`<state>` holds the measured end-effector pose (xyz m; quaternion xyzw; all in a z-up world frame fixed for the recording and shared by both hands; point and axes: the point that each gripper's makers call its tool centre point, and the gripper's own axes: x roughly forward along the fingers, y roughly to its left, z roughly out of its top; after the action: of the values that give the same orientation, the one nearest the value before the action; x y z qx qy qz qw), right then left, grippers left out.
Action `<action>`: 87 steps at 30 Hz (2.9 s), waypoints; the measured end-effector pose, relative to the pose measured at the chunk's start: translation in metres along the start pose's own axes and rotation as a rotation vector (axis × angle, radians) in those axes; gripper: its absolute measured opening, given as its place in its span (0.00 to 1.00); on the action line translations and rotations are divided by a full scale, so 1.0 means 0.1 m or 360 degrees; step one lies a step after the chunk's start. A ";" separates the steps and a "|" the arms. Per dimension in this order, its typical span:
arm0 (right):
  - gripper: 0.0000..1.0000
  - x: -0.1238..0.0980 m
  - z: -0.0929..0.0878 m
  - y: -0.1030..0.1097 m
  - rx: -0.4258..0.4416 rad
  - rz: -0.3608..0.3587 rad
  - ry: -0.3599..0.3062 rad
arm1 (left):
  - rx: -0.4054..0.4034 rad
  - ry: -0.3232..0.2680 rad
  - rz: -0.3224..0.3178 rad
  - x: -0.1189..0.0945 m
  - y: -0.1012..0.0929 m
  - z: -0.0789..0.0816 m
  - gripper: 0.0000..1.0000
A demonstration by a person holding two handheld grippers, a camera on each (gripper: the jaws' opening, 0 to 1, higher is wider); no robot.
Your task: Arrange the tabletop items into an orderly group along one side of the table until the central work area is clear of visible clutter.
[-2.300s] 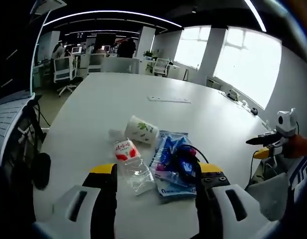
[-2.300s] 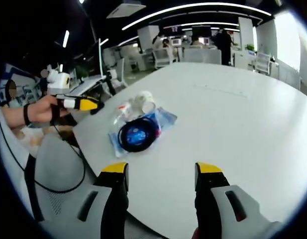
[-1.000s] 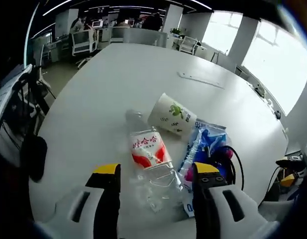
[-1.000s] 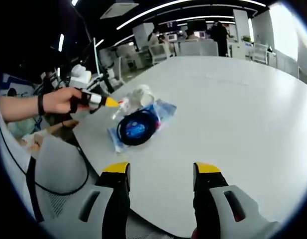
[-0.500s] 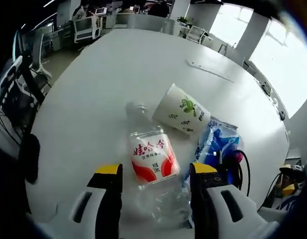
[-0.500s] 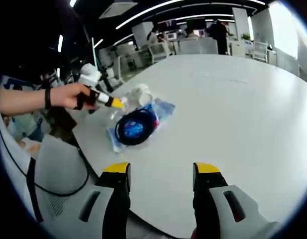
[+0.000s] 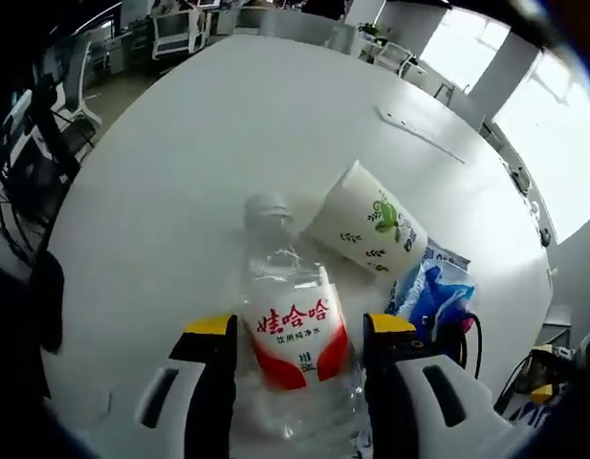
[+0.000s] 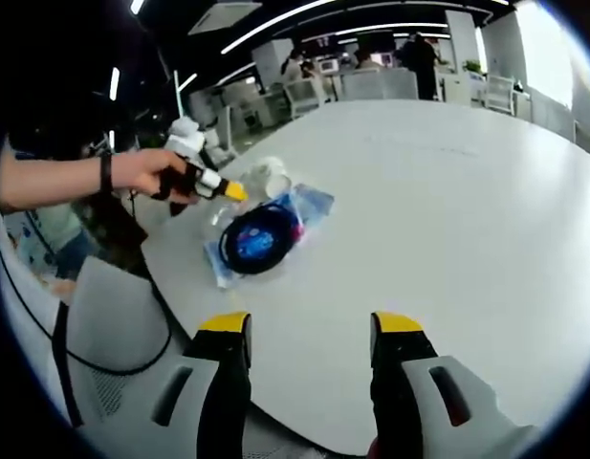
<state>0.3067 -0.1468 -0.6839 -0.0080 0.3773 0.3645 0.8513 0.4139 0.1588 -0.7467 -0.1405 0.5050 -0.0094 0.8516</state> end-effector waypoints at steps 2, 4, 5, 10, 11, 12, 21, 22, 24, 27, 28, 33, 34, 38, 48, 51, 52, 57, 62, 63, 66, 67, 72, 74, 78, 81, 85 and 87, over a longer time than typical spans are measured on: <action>0.48 -0.01 0.00 -0.01 0.0006 -0.0001 -0.0003 | 0.0005 0.0034 0.0006 0.03 -0.01 0.00 0.53; 0.48 -0.01 0.01 -0.02 0.0008 -0.0003 -0.0003 | -0.0001 0.0051 0.0008 0.05 -0.03 0.01 0.52; 0.48 -0.01 0.01 -0.03 0.0007 -0.0005 -0.0002 | -0.0004 0.0063 0.0013 0.06 -0.03 0.02 0.52; 0.48 -0.02 0.01 -0.05 0.0019 -0.0007 -0.0002 | -0.0002 0.0092 0.0053 0.08 0.02 0.07 0.47; 0.48 -0.01 0.01 -0.05 0.0018 -0.0008 0.0000 | 0.0006 0.0106 0.0071 0.07 0.04 0.06 0.47; 0.48 -0.01 0.01 -0.05 0.0016 -0.0007 0.0002 | -0.0008 0.0109 0.0056 0.07 0.03 0.05 0.47; 0.47 0.03 0.00 -0.03 0.0017 0.0004 0.0013 | 0.0022 0.0077 0.0045 0.04 0.04 0.06 0.43; 0.47 0.03 0.00 -0.03 0.0016 0.0004 0.0013 | 0.0026 0.0064 0.0050 0.03 0.05 0.07 0.42; 0.47 0.04 0.01 -0.02 0.0015 0.0007 0.0013 | 0.0026 0.0052 0.0054 0.02 0.06 0.08 0.42; 0.47 0.04 0.03 -0.02 0.0008 0.0007 0.0005 | 0.0021 0.0036 0.0045 0.01 0.07 0.10 0.41; 0.47 0.05 0.04 -0.03 0.0009 0.0007 0.0002 | 0.0023 0.0030 0.0045 0.00 0.07 0.10 0.41; 0.47 0.06 0.06 -0.02 -0.0003 0.0008 -0.0004 | 0.0034 -0.0006 0.0048 -0.06 0.08 0.14 0.40; 0.47 0.06 0.06 -0.02 -0.0004 0.0011 -0.0004 | 0.0033 -0.0012 0.0044 -0.07 0.08 0.15 0.39; 0.48 0.08 0.06 0.00 -0.0007 0.0019 -0.0008 | 0.0019 -0.0032 0.0023 -0.11 0.07 0.16 0.39; 0.48 0.11 0.06 0.08 -0.0016 0.0038 -0.0010 | 0.0036 -0.0112 0.0044 -0.27 0.15 0.21 0.38; 0.48 0.12 0.07 0.09 -0.0022 0.0042 -0.0013 | 0.0038 -0.0125 0.0046 -0.31 0.16 0.21 0.38; 0.47 0.12 0.07 0.10 -0.0023 0.0042 -0.0015 | 0.0040 -0.0129 0.0046 -0.32 0.16 0.21 0.38; 0.47 0.12 0.08 0.10 -0.0027 0.0044 -0.0020 | 0.0110 -0.0197 0.0041 -0.37 0.13 0.24 0.38; 0.48 0.12 0.08 0.10 -0.0024 0.0043 -0.0024 | 0.0170 -0.0224 0.0049 -0.41 0.09 0.25 0.38; 0.48 0.12 0.08 0.10 -0.0028 0.0043 -0.0022 | 0.0181 -0.0229 0.0045 -0.41 0.09 0.25 0.38; 0.48 0.12 0.08 0.09 -0.0028 0.0042 -0.0024 | 0.0193 -0.0243 0.0044 -0.44 0.08 0.26 0.38; 0.48 0.12 0.08 0.09 -0.0027 0.0043 -0.0025 | 0.0193 -0.0248 0.0044 -0.45 0.08 0.26 0.38; 0.48 0.12 0.08 0.08 -0.0025 0.0042 -0.0027 | 0.0207 -0.0278 0.0044 -0.49 0.07 0.28 0.38; 0.47 0.11 0.08 0.09 -0.0027 0.0043 -0.0026 | 0.0217 -0.0288 0.0047 -0.52 0.07 0.28 0.38; 0.47 0.11 0.08 0.10 -0.0026 0.0045 -0.0028 | 0.0217 -0.0299 0.0046 -0.55 0.07 0.25 0.38; 0.47 0.11 0.08 0.11 -0.0027 0.0046 -0.0030 | 0.0232 -0.0311 0.0037 -0.58 0.07 0.23 0.38; 0.47 0.10 0.08 0.10 -0.0025 0.0043 -0.0032 | 0.0256 -0.0339 0.0039 -0.64 0.08 0.21 0.38; 0.47 0.10 0.08 0.11 -0.0024 0.0043 -0.0035 | 0.0258 -0.0351 0.0044 -0.66 0.09 0.21 0.38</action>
<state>0.3096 -0.1308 -0.6813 -0.0053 0.3654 0.3787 0.8503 0.3987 0.1825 -0.6829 -0.0644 0.4078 -0.0229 0.9105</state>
